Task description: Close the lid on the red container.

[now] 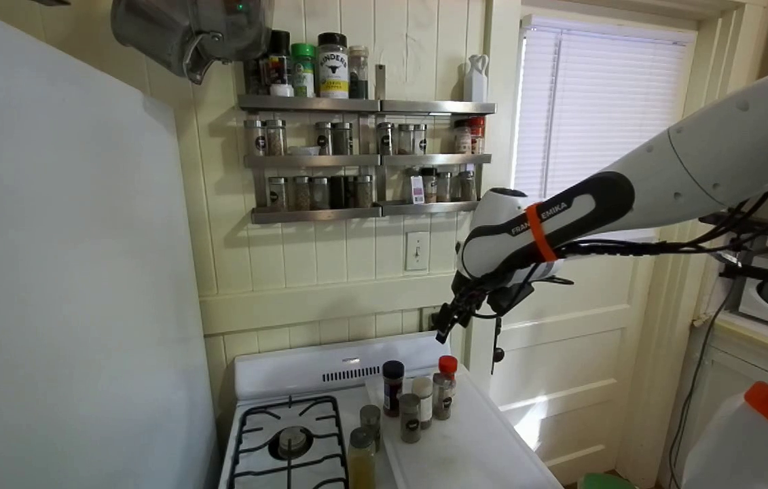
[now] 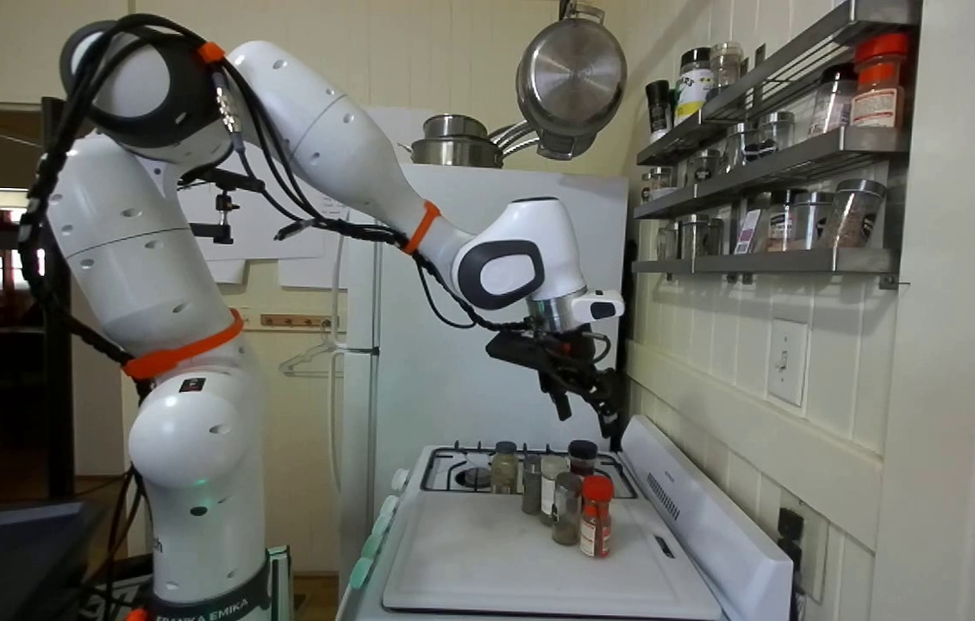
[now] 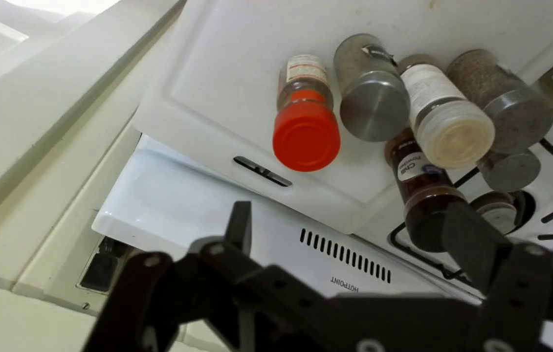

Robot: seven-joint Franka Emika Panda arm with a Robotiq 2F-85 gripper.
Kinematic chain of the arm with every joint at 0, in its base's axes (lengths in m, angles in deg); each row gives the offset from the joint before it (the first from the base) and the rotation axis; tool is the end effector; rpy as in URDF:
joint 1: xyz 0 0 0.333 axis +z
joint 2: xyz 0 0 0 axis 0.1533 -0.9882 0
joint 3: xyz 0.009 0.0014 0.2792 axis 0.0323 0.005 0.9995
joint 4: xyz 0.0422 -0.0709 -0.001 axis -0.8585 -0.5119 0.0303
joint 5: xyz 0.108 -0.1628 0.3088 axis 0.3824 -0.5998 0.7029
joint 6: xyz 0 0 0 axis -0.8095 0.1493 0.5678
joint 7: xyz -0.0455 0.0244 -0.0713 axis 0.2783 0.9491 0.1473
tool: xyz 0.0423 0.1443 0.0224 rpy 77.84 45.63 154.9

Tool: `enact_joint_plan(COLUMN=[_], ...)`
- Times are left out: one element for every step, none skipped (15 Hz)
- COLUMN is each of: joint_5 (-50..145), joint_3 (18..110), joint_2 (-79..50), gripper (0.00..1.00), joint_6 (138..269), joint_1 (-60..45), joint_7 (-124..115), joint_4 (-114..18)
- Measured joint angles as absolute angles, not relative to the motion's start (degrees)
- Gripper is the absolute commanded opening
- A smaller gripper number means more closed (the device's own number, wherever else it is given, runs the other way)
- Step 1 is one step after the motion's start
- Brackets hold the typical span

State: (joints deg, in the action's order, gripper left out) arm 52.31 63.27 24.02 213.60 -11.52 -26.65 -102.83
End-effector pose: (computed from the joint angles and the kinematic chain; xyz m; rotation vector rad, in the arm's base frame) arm 0.4393 -0.0554 0.3697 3.0655 0.2486 0.5276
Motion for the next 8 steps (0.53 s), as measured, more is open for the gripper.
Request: enact_joint_plan(joint_5=[52.31, 52.31, 52.31, 52.31, 52.31, 52.31, 52.31, 52.31], joint_3=[63.27, 63.26, 63.24, 63.22, 63.18, 63.14, 63.11, 63.1], joint_2=[24.52, 24.96, 25.37, 25.82, 26.2, 26.55, 26.8, 26.98], gripper=[1.0, 1.0, 1.0, 1.0, 1.0, 1.0, 1.0, 1.0], joint_6=[213.6, 213.6, 213.6, 213.6, 213.6, 213.6, 213.6, 213.6], joint_1=[-11.52, -11.52, -11.52, -11.52, -11.52, -11.52, -11.52, -11.52], joint_7=[-26.64, -26.64, -26.63, -26.61, -26.46, -26.1, -25.82, -25.7], joint_4=[-103.12, -103.33, -103.55, -103.83, -104.09, -104.3, -104.43, -104.53])
